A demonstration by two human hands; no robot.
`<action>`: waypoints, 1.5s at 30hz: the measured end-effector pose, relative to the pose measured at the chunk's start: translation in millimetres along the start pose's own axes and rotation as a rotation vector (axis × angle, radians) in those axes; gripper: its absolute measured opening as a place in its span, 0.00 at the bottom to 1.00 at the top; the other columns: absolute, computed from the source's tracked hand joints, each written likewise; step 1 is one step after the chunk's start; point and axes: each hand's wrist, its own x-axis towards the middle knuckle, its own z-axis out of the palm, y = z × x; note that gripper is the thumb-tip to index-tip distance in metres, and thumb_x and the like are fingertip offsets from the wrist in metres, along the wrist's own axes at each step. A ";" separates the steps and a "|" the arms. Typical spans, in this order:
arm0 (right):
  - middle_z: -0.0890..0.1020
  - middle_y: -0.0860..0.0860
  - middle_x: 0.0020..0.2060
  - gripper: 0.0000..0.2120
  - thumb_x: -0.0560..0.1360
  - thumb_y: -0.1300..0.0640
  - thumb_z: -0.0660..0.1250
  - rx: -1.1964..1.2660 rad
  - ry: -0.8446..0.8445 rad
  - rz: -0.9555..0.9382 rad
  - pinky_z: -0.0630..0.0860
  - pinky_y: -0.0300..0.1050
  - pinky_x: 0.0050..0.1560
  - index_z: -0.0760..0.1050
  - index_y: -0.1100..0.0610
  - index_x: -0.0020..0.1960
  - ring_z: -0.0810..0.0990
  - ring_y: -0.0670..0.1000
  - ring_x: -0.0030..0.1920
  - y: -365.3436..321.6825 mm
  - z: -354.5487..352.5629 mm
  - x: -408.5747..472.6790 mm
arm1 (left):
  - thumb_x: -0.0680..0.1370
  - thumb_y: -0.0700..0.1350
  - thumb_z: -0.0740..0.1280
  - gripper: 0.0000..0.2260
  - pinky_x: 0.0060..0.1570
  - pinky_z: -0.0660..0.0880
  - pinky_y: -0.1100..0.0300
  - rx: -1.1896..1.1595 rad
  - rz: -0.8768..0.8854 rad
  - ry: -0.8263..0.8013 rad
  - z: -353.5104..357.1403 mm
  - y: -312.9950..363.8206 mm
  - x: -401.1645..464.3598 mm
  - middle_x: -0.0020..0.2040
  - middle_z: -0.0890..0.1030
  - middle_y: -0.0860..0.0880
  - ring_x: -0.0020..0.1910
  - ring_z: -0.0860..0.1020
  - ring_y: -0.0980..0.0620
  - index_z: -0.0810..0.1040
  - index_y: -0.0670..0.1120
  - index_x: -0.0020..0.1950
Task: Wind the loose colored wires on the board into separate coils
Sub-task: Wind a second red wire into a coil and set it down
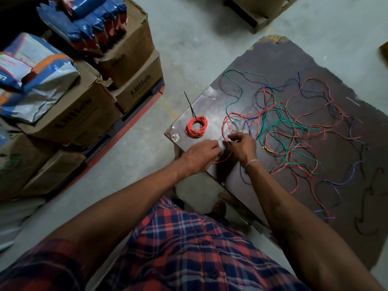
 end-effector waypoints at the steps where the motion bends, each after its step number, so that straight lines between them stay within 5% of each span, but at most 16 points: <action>1: 0.88 0.52 0.45 0.08 0.68 0.62 0.77 0.042 -0.005 0.000 0.81 0.52 0.61 0.85 0.49 0.43 0.87 0.54 0.51 4.1 -1.7 3.9 | 0.77 0.42 0.67 0.09 0.43 0.76 0.45 0.035 -0.020 -0.074 7.9 6.9 -3.1 0.51 0.76 0.40 0.47 0.77 0.38 0.77 0.40 0.56; 4: 0.87 0.57 0.45 0.14 0.72 0.73 0.66 0.202 -0.023 -0.041 0.82 0.42 0.52 0.85 0.60 0.50 0.87 0.54 0.48 -10.7 -25.1 -9.4 | 0.74 0.44 0.71 0.16 0.47 0.77 0.43 0.084 -0.163 -0.171 24.3 21.2 -4.9 0.54 0.76 0.40 0.49 0.78 0.36 0.73 0.43 0.60; 7: 0.84 0.55 0.40 0.14 0.75 0.77 0.62 0.386 -0.091 -0.076 0.74 0.32 0.36 0.82 0.70 0.56 0.83 0.42 0.35 -14.9 -51.8 -11.7 | 0.78 0.48 0.64 0.14 0.49 0.76 0.43 0.062 -0.270 -0.151 31.0 27.7 3.2 0.54 0.79 0.42 0.51 0.79 0.36 0.74 0.46 0.62; 10: 0.86 0.50 0.38 0.15 0.76 0.76 0.61 0.508 -0.117 -0.122 0.74 0.33 0.38 0.82 0.67 0.57 0.83 0.43 0.36 -13.0 -78.9 -3.2 | 0.81 0.49 0.57 0.12 0.47 0.78 0.45 -0.036 -0.326 -0.077 27.1 38.5 9.4 0.50 0.83 0.44 0.48 0.83 0.41 0.75 0.49 0.60; 15: 0.88 0.49 0.42 0.17 0.74 0.76 0.63 0.545 -0.039 -0.309 0.79 0.36 0.47 0.84 0.60 0.53 0.85 0.44 0.42 -19.8 -127.1 1.1 | 0.83 0.44 0.63 0.05 0.47 0.78 0.52 -0.252 -0.390 -0.005 -0.9 61.2 25.6 0.41 0.84 0.53 0.42 0.82 0.49 0.79 0.46 0.53; 18: 0.88 0.55 0.48 0.13 0.74 0.70 0.70 0.406 0.064 -0.467 0.81 0.40 0.54 0.85 0.61 0.55 0.85 0.47 0.47 -19.3 -146.9 4.8 | 0.85 0.45 0.62 0.07 0.49 0.77 0.53 -0.630 -0.448 -0.007 -22.0 86.2 40.4 0.36 0.81 0.53 0.38 0.80 0.49 0.78 0.46 0.52; 23: 0.82 0.53 0.40 0.07 0.72 0.53 0.78 0.015 0.207 -0.663 0.73 0.46 0.46 0.87 0.56 0.46 0.79 0.53 0.43 -6.0 -159.9 16.3 | 0.87 0.44 0.57 0.09 0.52 0.81 0.46 -1.434 -0.584 0.186 -51.5 128.6 71.6 0.34 0.70 0.50 0.36 0.78 0.52 0.76 0.44 0.57; 27: 0.86 0.54 0.41 0.10 0.78 0.52 0.72 0.083 0.023 -0.600 0.79 0.53 0.51 0.86 0.58 0.44 0.84 0.56 0.46 2.7 -161.3 9.6 | 0.87 0.44 0.57 0.11 0.56 0.81 0.45 -1.747 -0.595 0.249 -69.6 141.6 95.1 0.34 0.68 0.51 0.34 0.72 0.53 0.75 0.40 0.62; 30: 0.81 0.53 0.32 0.15 0.83 0.55 0.65 0.212 -0.112 -0.537 0.79 0.49 0.42 0.80 0.63 0.44 0.84 0.56 0.35 7.3 -165.1 4.2 | 0.85 0.40 0.57 0.13 0.61 0.79 0.47 -1.888 -0.584 0.196 -81.1 146.0 106.1 0.35 0.68 0.51 0.35 0.71 0.54 0.74 0.38 0.66; 33: 0.70 0.48 0.26 0.15 0.84 0.52 0.65 0.170 -0.105 -0.481 0.73 0.43 0.30 0.82 0.59 0.44 0.73 0.54 0.25 8.7 -165.2 1.3 | 0.82 0.36 0.57 0.14 0.59 0.80 0.51 -1.919 -0.562 0.201 -88.7 147.7 115.0 0.37 0.71 0.51 0.36 0.73 0.54 0.72 0.36 0.67; 37: 0.69 0.45 0.23 0.14 0.83 0.47 0.66 -0.136 -0.312 -0.523 0.65 0.39 0.27 0.86 0.51 0.45 0.65 0.44 0.22 -2.9 -167.6 -12.3 | 0.86 0.38 0.56 0.09 0.55 0.82 0.52 -1.831 -0.578 0.374 -89.6 141.6 129.4 0.36 0.78 0.50 0.36 0.81 0.53 0.74 0.37 0.58; 39: 0.71 0.46 0.23 0.13 0.82 0.46 0.67 -0.293 -0.408 -0.572 0.63 0.33 0.28 0.87 0.50 0.47 0.68 0.43 0.23 -12.1 -164.0 -24.6 | 0.87 0.41 0.56 0.11 0.51 0.82 0.54 -1.766 -0.629 0.469 -89.7 135.6 135.2 0.33 0.79 0.51 0.33 0.82 0.54 0.75 0.39 0.52; 43: 0.78 0.54 0.32 0.15 0.81 0.43 0.67 -0.415 -0.515 -0.654 0.73 0.48 0.39 0.86 0.52 0.55 0.68 0.44 0.30 -23.0 -154.2 -44.6 | 0.87 0.42 0.58 0.12 0.50 0.83 0.56 -1.546 -0.675 0.547 -86.3 119.4 142.2 0.33 0.83 0.48 0.35 0.84 0.52 0.76 0.37 0.50; 45: 0.81 0.48 0.33 0.10 0.82 0.48 0.68 -0.401 -0.539 -0.665 0.74 0.37 0.40 0.85 0.49 0.59 0.75 0.40 0.31 -33.4 -159.6 -57.3 | 0.86 0.40 0.58 0.09 0.52 0.83 0.57 -1.389 -0.656 0.474 -81.8 109.7 142.4 0.39 0.86 0.45 0.42 0.85 0.50 0.74 0.35 0.58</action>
